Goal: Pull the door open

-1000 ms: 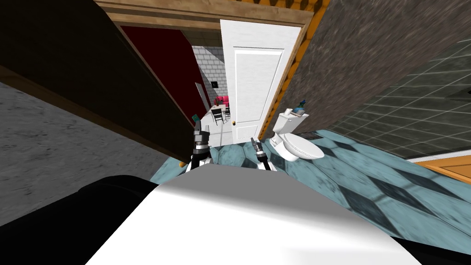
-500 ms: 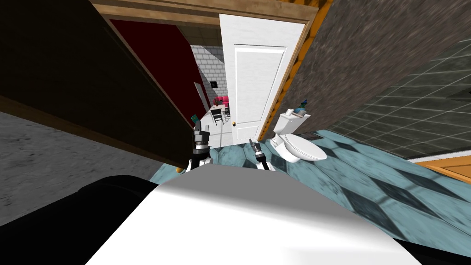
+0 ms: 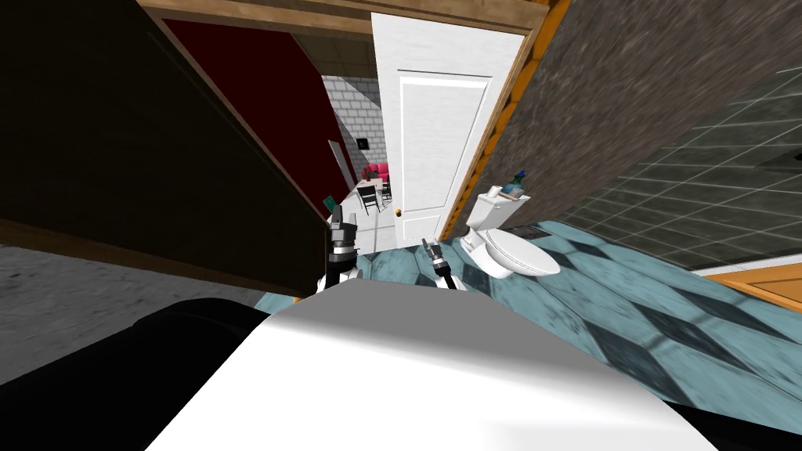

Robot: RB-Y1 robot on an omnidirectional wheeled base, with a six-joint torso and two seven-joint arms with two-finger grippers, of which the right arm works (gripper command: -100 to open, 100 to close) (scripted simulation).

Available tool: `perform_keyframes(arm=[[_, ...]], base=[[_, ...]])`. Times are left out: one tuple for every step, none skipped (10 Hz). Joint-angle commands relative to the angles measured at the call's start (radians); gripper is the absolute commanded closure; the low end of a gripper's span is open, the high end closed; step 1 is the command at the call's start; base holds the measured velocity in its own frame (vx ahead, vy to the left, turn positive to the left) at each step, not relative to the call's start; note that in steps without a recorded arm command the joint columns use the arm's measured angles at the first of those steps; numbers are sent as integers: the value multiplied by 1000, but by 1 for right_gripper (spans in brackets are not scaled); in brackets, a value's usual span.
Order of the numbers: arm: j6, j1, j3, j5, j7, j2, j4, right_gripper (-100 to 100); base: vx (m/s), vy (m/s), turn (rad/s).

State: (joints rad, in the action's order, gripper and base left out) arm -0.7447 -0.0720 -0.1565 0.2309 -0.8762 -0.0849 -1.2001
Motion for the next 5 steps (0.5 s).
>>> perform_keyframes(arm=[[-1, 9, -4, 5, -31, 4, 26, -100], [-3, 15, -5, 7, -47, 6, 43, -100], [-7, 28, -8, 12, -79, 11, 78, -100], [-9, 35, -10, 14, -95, 14, 96, -100], [-10, 42, -11, 17, -111, 16, 113, -100]], base=[[80, 24, -18], [85, 42, -24], [124, 56, -54], [114, 51, -50], [97, 46, -25]])
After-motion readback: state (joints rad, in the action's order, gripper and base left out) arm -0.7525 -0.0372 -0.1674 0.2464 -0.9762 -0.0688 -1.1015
